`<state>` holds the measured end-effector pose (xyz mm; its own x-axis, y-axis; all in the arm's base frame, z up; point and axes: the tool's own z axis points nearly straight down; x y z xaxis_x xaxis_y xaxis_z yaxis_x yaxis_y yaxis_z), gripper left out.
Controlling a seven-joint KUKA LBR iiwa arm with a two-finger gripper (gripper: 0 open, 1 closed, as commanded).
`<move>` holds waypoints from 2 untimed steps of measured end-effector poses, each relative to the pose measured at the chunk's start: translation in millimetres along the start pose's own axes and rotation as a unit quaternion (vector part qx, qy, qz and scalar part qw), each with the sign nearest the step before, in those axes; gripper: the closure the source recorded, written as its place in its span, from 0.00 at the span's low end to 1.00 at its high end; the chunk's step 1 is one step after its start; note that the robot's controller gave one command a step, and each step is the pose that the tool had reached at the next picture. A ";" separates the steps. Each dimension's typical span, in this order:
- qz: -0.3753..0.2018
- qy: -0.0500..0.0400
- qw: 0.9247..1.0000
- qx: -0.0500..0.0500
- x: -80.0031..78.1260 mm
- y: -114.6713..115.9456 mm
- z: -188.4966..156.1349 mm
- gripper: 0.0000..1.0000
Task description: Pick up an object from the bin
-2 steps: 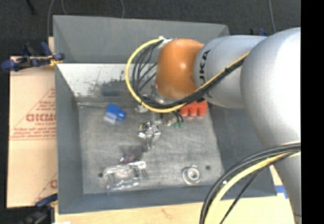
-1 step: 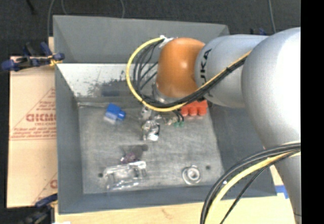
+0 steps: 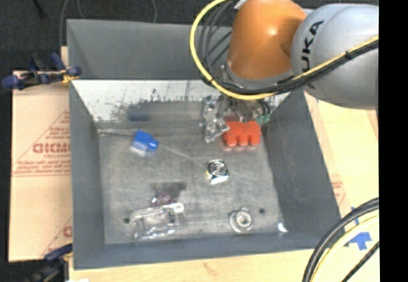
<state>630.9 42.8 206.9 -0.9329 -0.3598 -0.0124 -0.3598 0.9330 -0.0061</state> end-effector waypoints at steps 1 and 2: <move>0.000 0.004 1.000 -0.002 1.3 2.2 5.0 0.00; -0.127 0.002 0.992 -0.002 67.7 24.6 130.3 0.00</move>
Offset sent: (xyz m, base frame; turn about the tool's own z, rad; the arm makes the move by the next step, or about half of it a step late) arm 0.0000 0.0000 0.0000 0.0000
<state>560.6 41.2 75.6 -0.8125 -0.5829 -0.0078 -0.5829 0.8125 -0.0055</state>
